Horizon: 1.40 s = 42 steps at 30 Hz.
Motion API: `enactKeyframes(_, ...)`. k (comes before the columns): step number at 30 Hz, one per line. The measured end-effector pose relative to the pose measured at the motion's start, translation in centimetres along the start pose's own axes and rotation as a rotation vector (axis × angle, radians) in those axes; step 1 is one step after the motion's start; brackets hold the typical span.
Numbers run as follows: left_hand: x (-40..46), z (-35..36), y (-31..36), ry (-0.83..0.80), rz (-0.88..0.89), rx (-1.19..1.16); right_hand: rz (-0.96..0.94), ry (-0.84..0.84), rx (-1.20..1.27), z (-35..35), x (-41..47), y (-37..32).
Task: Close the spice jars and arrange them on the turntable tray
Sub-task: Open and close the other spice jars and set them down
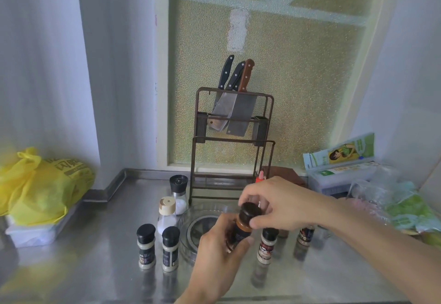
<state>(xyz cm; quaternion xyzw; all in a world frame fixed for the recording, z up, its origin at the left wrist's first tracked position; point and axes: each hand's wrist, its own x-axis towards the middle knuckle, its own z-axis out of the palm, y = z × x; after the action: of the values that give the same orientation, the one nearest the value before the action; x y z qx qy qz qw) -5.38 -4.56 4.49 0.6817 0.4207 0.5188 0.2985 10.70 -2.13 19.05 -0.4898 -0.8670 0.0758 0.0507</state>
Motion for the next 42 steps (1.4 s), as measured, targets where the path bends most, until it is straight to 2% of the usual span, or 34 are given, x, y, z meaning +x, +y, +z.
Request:
enactKeyframes(3, -0.1, 0.0, -0.2, 0.006, 0.009, 0.01, 0.052, 0.057, -0.098, 0.3, 0.2, -0.2)
enactKeyframes(9, -0.2, 0.7, -1.6, 0.074, -0.007, 0.106, 0.057, 0.051, 0.017, 1.7, 0.3, -0.1)
enactKeyframes(17, -0.9, 4.3, -5.8, 0.162, -0.152, 0.32, 0.077, 0.029, -0.224, 7.6, 2.1, 1.0)
enactKeyframes(22, -0.9, 5.3, -6.6, 0.13, -0.205, 0.372, 0.101, 0.01, -0.293, 10.5, 2.9, 1.4)
enactKeyframes(30, -1.4, 6.4, -8.6, 0.176, -0.064, 0.464, 0.124, 0.03, -0.316, 11.6, 2.0, 0.8)
enactKeyframes(35, -1.3, 6.1, -8.6, 0.163, -0.054, 0.484, 0.13, 0.057, -0.278, 11.4, 1.2, 1.1)
enactKeyframes(38, -1.5, 5.0, -6.5, 0.164, -0.072, 0.479, 0.153, 0.149, -0.185, 10.4, -0.1, 1.9)
enactKeyframes(42, -0.9, 4.1, -2.6, 0.237, 0.012, 0.507, 0.238, 0.303, -0.096, 8.6, -3.8, 5.1)
